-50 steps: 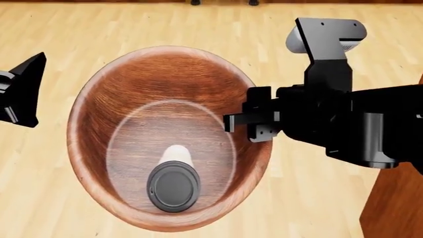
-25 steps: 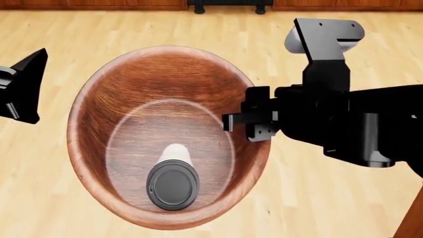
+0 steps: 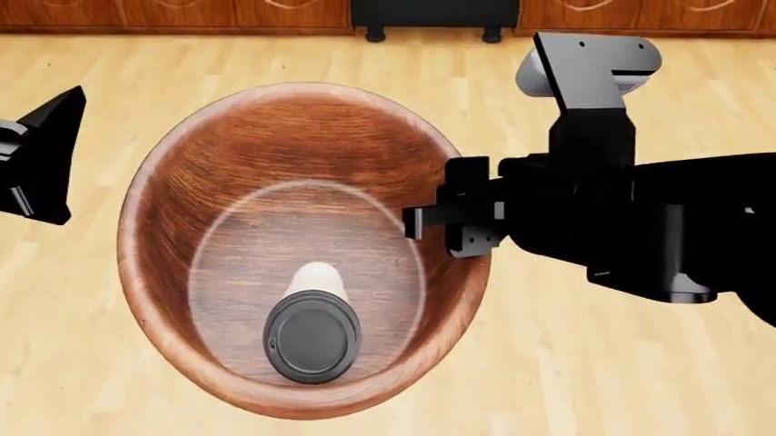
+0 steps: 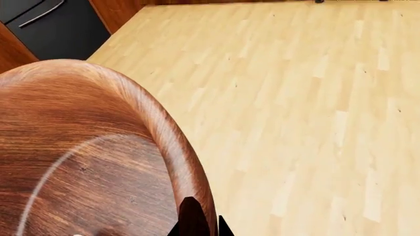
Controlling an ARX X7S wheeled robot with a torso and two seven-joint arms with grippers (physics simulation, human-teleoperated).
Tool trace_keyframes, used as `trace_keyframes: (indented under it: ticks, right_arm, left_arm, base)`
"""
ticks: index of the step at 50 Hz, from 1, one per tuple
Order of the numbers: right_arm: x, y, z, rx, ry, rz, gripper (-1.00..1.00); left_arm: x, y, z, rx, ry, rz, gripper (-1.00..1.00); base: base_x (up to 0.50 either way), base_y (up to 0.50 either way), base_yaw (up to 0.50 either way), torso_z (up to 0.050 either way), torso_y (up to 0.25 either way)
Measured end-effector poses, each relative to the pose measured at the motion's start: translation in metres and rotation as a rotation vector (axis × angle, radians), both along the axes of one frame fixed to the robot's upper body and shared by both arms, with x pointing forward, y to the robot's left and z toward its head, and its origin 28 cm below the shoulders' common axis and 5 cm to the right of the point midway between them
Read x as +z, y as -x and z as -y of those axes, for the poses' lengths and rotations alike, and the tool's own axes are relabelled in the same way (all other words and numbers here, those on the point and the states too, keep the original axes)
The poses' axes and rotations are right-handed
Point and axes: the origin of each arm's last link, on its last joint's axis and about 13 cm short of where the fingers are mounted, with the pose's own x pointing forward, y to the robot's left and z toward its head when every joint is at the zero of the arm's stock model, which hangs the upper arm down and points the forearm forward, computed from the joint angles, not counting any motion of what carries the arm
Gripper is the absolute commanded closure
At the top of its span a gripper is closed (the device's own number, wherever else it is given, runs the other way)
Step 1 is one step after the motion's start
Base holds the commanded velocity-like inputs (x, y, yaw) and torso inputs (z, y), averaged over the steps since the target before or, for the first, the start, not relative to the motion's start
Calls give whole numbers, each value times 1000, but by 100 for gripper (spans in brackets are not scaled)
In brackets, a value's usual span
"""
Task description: Place the cup inside the bowl on the dining table and move the bowl to any counter.
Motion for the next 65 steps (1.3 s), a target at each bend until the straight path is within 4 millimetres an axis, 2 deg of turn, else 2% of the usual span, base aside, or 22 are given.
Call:
trace_keyframes:
  ticks: [38, 54, 65]
  right_arm:
    - [-9, 1, 4, -6, -16, -19, 100]
    - [-3, 0, 3, 2, -13, -10, 100]
    - [3, -5, 2, 7, -15, 2, 100]
  left_arm:
    - [-4, -3, 3, 9, -8, -6, -100]
    - [-7, -2, 3, 9, -6, -10, -100]
    - [-1, -4, 0, 19, -14, 7, -100]
  base:
    - [499, 160, 0, 0, 2]
    - [499, 161, 0, 0, 2]
    - [499, 160, 0, 0, 1]
